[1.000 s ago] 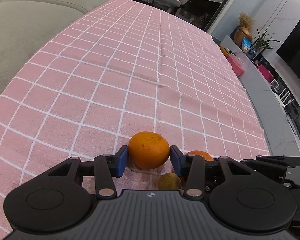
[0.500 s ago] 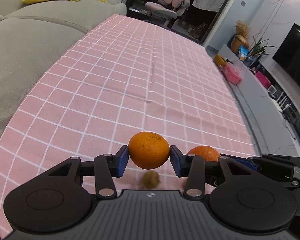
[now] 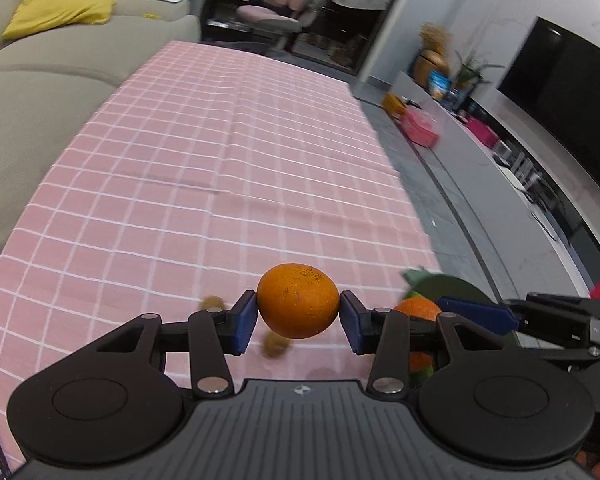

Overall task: Organize fruits
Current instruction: 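Grasp an orange with each tool and lift them, then carry both oranges over the green colander and open both tools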

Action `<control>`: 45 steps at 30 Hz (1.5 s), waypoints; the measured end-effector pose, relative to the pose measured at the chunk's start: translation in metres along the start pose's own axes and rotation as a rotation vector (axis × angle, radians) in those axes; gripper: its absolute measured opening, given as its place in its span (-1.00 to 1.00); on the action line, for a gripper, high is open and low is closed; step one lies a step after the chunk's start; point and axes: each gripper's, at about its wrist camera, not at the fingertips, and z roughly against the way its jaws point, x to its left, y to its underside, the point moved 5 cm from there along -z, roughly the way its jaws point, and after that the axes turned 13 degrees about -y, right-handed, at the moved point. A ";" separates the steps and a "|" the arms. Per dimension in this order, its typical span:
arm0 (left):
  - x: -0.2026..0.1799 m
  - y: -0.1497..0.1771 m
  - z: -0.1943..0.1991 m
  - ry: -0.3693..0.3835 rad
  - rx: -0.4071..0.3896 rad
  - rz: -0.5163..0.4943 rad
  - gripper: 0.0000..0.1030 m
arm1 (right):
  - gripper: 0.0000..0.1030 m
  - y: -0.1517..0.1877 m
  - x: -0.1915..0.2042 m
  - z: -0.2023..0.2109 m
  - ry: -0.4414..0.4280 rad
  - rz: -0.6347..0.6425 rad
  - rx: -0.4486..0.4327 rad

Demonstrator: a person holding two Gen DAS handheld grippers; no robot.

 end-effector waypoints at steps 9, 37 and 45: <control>-0.059 0.016 0.019 0.091 0.014 -0.125 -0.02 | -0.33 0.032 -0.033 0.056 0.083 -0.018 -0.012; -0.127 0.070 -0.027 0.069 0.203 -0.445 -0.02 | -0.34 0.075 -0.093 0.059 0.137 -0.041 0.075; -0.129 0.069 -0.032 0.072 0.213 -0.471 -0.02 | -0.35 0.063 -0.092 0.042 0.122 -0.026 0.071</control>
